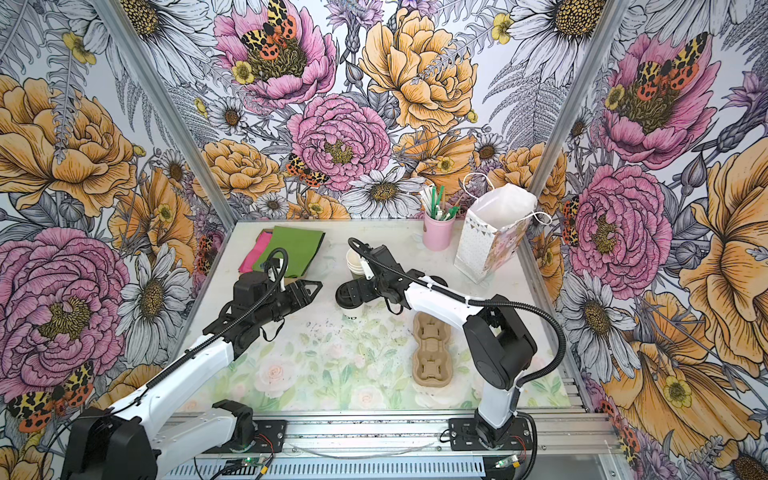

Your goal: Pack the takeout coffee

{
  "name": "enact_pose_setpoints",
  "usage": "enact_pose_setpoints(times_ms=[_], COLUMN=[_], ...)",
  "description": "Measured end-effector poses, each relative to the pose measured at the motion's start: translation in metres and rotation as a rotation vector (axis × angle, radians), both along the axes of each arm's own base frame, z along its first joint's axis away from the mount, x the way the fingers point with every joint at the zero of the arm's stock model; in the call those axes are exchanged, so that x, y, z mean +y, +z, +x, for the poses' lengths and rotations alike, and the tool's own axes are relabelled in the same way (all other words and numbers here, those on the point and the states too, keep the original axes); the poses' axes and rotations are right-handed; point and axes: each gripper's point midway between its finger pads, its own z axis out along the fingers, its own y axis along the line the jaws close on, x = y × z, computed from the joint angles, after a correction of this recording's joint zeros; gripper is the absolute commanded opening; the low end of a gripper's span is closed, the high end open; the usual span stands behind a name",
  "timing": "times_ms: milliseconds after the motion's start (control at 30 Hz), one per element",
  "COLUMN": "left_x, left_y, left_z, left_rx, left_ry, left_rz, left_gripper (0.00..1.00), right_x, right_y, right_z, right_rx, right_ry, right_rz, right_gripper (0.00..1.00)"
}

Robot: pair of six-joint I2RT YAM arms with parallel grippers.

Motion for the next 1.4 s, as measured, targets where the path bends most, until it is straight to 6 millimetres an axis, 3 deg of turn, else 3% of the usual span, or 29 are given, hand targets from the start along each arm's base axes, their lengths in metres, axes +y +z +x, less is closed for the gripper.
enact_pose_setpoints(times_ms=[400,900,1400], left_x=[-0.012,-0.017,-0.024], left_y=[-0.031,-0.069,-0.077], left_z=[-0.002,-0.003,-0.002], left_rx=[0.119,0.225,0.235], left_ry=[-0.101,-0.145,-0.183], left_rz=[0.001,0.031,0.071], left_gripper=[0.60,0.57,0.56], right_x=[0.015,0.019,0.021], right_y=[-0.002,-0.001,-0.002], right_z=[-0.012,-0.013,-0.014], right_rx=[0.066,0.038,0.049], right_ry=[0.249,0.322,0.330], right_rz=[0.011,0.002,0.008], right_gripper=[0.97,0.96,0.95])
